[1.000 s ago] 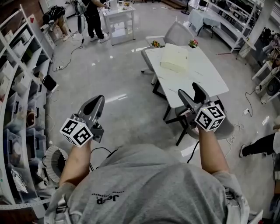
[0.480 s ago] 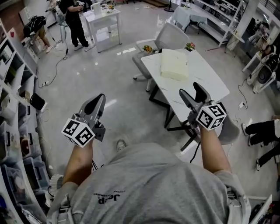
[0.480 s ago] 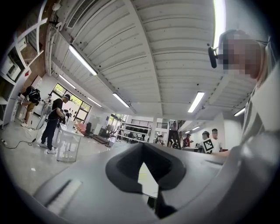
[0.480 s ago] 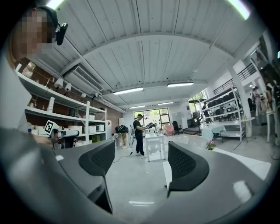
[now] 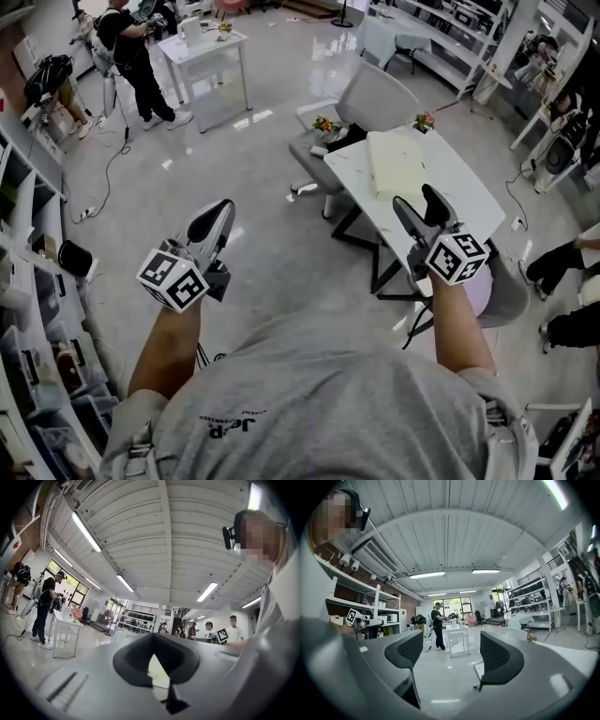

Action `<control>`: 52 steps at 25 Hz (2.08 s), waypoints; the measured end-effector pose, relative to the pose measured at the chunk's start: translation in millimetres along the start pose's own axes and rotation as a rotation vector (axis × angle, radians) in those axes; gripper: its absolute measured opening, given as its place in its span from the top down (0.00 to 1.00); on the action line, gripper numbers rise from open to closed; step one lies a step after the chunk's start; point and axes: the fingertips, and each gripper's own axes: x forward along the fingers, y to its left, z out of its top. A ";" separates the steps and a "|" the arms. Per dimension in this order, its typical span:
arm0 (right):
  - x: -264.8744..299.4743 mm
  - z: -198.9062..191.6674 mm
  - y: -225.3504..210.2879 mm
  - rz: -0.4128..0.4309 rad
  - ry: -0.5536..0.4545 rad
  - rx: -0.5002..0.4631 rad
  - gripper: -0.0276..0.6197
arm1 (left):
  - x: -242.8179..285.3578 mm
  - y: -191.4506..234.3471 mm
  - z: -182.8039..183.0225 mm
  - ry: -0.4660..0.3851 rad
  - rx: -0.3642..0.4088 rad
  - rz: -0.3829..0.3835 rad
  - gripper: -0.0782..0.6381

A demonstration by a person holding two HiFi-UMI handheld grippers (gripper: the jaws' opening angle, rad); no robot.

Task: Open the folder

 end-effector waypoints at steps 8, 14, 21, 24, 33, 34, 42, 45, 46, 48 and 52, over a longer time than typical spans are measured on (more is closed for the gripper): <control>81.0 -7.5 -7.7 0.008 0.043 0.005 0.40 | 38.1 69.8 1.8 0.012 -0.028 -0.006 0.82; 148.1 -12.5 -35.0 0.041 0.052 0.027 0.40 | 76.6 111.1 -4.6 0.043 -0.030 0.022 0.82; 251.4 -27.6 -139.3 0.103 0.048 0.081 0.40 | 191.2 159.9 -22.5 0.058 0.003 0.080 0.82; 288.7 -24.6 -182.6 0.129 0.055 0.101 0.40 | 241.4 175.5 -25.3 0.063 0.000 0.110 0.82; 344.6 -26.4 -273.8 0.128 0.058 0.149 0.40 | 364.3 202.9 -48.5 0.111 -0.031 0.084 0.82; 345.4 -29.0 -279.7 0.120 0.061 0.154 0.40 | 373.2 205.4 -52.1 0.119 -0.030 0.076 0.82; 332.8 -42.0 -297.8 -0.032 0.068 0.162 0.41 | 417.6 228.3 -76.1 0.176 -0.053 -0.074 0.82; 305.8 -52.5 -302.7 -0.162 0.069 0.188 0.41 | 436.0 225.6 -90.8 0.225 -0.057 -0.201 0.82; 296.1 -58.9 -306.0 -0.206 0.068 0.211 0.41 | 441.8 223.2 -96.7 0.240 -0.056 -0.244 0.82; 275.1 -73.7 -313.1 -0.289 0.064 0.259 0.41 | 454.2 215.8 -109.4 0.268 -0.050 -0.323 0.82; 214.5 -110.1 -323.2 -0.446 0.056 0.371 0.41 | 480.9 183.9 -143.9 0.330 -0.055 -0.463 0.82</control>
